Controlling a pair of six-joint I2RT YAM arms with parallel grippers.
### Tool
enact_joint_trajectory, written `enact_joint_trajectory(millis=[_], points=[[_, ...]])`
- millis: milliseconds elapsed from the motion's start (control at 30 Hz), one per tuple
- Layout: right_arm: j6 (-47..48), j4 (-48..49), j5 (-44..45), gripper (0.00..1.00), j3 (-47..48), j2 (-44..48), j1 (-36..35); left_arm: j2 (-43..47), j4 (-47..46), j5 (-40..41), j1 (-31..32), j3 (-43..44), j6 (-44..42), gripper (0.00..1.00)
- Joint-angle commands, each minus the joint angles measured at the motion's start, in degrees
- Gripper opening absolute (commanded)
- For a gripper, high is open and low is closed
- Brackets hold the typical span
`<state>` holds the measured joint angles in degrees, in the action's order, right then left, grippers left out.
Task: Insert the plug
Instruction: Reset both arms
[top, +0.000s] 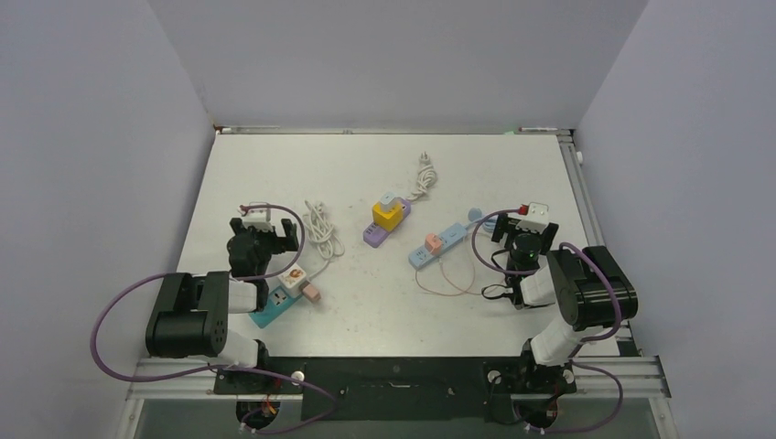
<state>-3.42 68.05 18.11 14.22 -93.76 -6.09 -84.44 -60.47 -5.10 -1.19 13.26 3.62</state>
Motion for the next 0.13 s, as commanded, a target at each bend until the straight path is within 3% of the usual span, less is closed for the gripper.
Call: enact_joint_trajectory(millis=[0, 100], points=[[0.17, 2.14, 0.00, 0.90, -0.07, 1.17, -0.35, 0.04, -2.88, 0.58, 0.20, 1.31, -0.80, 0.96], [0.17, 2.10, 0.00, 0.90, -0.07, 1.14, -0.34, 0.28, -3.41, 0.67, 0.18, 0.85, -0.69, 0.96]])
